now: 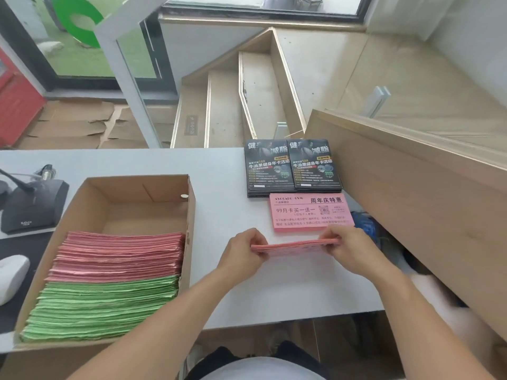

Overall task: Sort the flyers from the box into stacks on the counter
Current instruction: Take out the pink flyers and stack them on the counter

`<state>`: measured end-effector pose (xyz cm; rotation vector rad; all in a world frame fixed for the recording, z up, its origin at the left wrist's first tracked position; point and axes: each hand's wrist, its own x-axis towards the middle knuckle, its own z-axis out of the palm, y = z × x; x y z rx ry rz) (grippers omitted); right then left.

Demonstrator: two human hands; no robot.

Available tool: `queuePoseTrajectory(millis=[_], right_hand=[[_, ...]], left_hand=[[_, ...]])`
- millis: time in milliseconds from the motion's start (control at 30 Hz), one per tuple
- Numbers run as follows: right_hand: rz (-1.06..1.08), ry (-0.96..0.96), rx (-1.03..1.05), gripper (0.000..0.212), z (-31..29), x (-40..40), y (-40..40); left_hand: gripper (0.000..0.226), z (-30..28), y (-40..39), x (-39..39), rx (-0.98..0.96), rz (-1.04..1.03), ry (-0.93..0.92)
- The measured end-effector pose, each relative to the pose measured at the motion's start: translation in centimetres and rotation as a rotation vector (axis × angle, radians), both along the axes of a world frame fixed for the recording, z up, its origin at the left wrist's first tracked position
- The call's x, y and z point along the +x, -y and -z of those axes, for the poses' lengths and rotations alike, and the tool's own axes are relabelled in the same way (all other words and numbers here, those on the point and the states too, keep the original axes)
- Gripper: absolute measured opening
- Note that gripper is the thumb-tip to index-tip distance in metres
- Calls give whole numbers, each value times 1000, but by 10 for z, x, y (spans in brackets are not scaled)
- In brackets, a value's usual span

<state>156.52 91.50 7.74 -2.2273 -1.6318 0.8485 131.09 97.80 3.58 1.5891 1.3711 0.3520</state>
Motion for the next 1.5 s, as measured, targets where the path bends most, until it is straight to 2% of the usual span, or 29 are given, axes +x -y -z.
queuePoseTrajectory(millis=[200, 300, 367, 433, 500, 667, 800, 867, 933, 1000, 1100, 1167, 1300, 1433, 1500], right_hand=[[143, -189, 60, 19, 5, 7, 2], [294, -347, 86, 24, 11, 8, -2], [410, -484, 131, 28, 9, 10, -12], [493, -516, 165, 27, 5, 17, -28], [522, -455, 191, 29, 0, 24, -45], [426, -104, 118, 35, -1, 31, -78], [420, 29, 103, 45, 16, 22, -88], [437, 107, 131, 53, 25, 18, -83], [444, 138, 125, 55, 28, 16, -76], [410, 124, 36, 51, 29, 17, -71], [291, 114, -134, 49, 33, 20, -66], [263, 131, -128, 48, 35, 22, -65], [254, 206, -91, 47, 34, 28, -67], [233, 212, -138, 47, 30, 30, -68], [204, 263, -174, 51, 26, 27, -68]], left_hand=[[12, 14, 3, 5, -47, -118, 54], [26, 11, 1, 12, -85, -180, 116], [27, 5, -6, 20, -113, -267, 178], [26, -2, -18, 31, -134, -333, 225], [27, -9, -31, 43, -139, -365, 236], [26, -7, -51, 72, -130, -343, 168], [26, 3, -56, 81, -111, -338, 35], [33, 8, -53, 82, -125, -336, 14], [51, 12, -49, 81, -121, -297, 17], [57, 15, -45, 83, -85, -224, 6], [48, 16, -41, 89, 9, -184, -76], [36, 13, -39, 92, 42, -200, -199], [37, 11, -41, 97, 49, -194, -318], [43, 13, -42, 96, 40, -184, -300], [59, 9, -41, 91, -5, -138, -232]])
